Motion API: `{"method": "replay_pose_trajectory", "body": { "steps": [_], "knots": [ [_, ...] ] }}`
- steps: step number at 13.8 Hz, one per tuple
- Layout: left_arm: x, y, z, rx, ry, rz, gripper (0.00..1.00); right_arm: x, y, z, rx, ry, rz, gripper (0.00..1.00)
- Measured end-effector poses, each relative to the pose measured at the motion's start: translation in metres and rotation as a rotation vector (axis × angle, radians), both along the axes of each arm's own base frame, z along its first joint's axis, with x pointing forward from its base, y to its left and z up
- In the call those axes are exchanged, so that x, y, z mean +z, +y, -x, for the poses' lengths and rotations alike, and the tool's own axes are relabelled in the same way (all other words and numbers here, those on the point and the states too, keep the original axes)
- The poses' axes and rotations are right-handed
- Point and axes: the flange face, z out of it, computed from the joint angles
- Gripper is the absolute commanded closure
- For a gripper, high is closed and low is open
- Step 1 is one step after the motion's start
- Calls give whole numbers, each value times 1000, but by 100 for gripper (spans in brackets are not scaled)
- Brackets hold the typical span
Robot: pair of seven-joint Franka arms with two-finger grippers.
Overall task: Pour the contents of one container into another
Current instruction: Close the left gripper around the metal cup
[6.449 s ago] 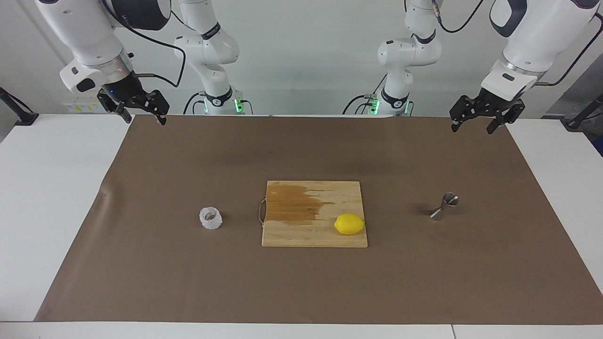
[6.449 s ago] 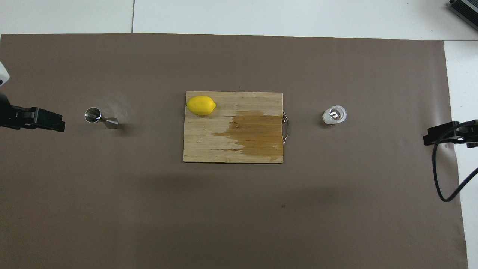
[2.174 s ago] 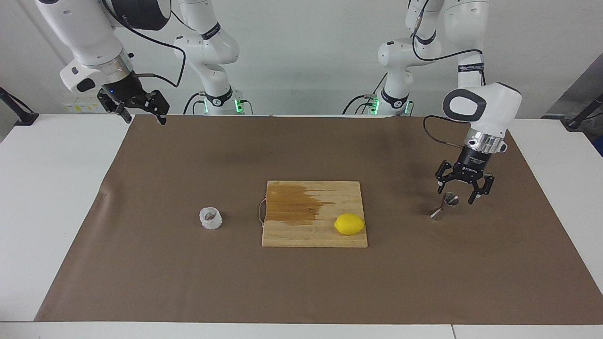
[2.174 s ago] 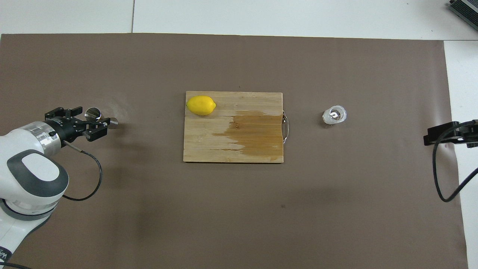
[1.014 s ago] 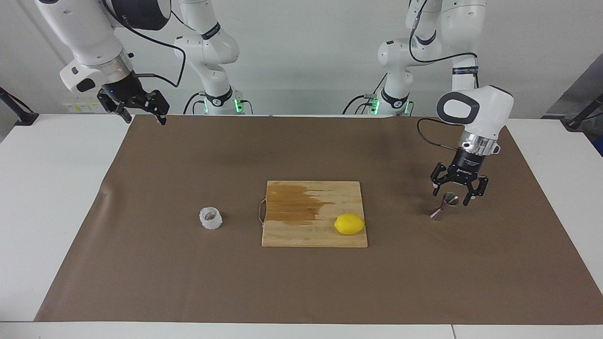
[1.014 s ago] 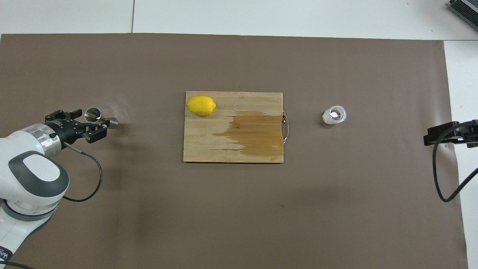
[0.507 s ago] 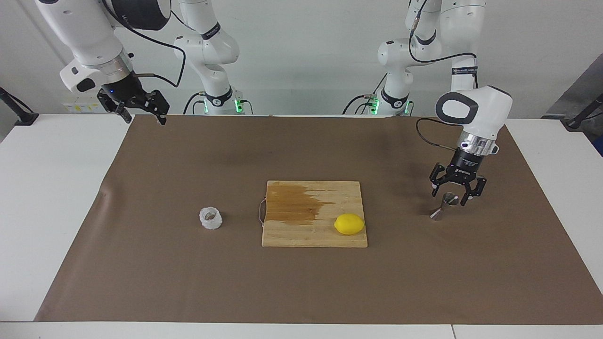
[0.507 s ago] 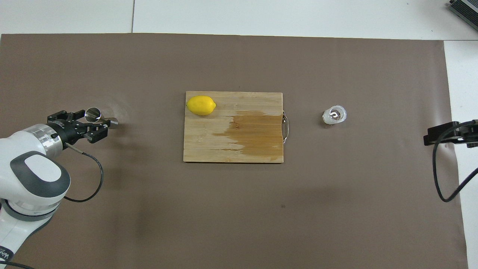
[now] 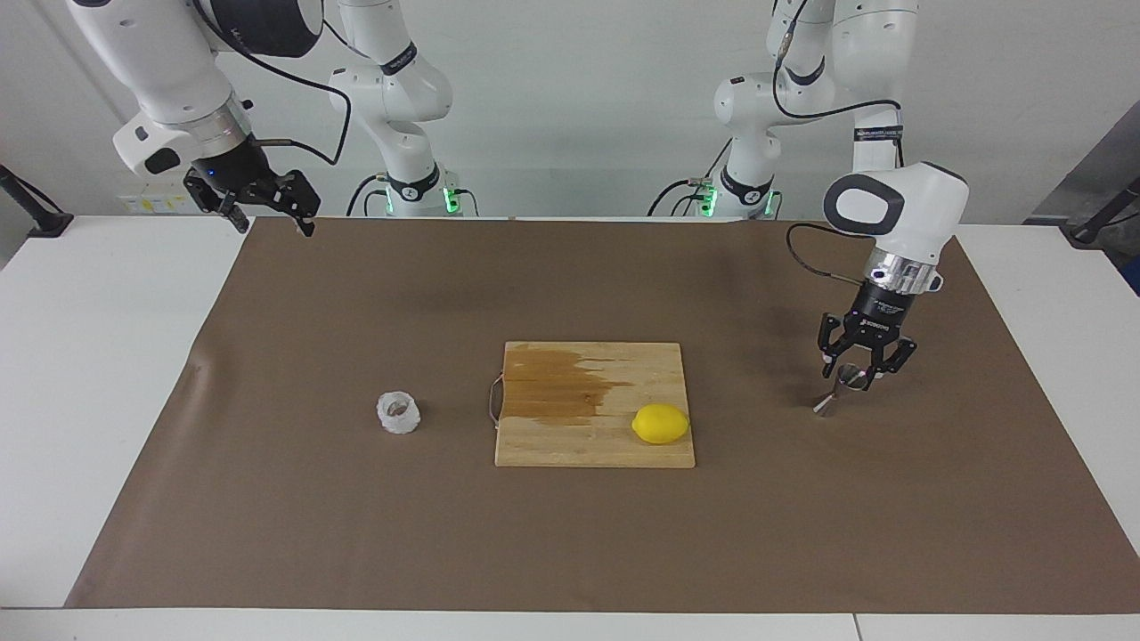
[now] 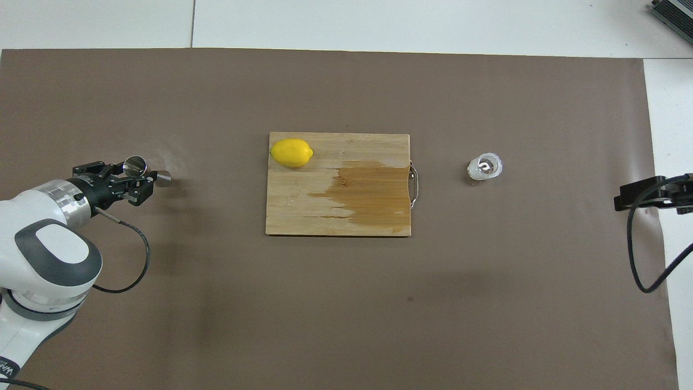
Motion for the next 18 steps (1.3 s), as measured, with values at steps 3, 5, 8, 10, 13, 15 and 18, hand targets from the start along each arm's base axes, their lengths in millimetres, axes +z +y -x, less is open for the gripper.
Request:
{"method": "replay_pose_trajectory", "body": {
  "steps": [3,5,8,10,13,15,18],
  "knots": [
    [0,0,0,0,0,0,50,0,0,0,0,0,0,0],
    [0,0,0,0,0,0,51,0,0,0,0,0,0,0],
    [0,0,0,0,0,0,55,0,0,0,0,0,0,0],
    [0,0,0,0,0,0,62,0,0,0,0,0,0,0],
    [0,0,0,-1,0,0,70,0,0,0,0,0,0,0],
    [0,0,0,-1,0,-1,73,0,0,0,0,0,0,0],
    [0,0,0,-3,1,-1,84,0,0,0,0,0,0,0]
  ]
}}
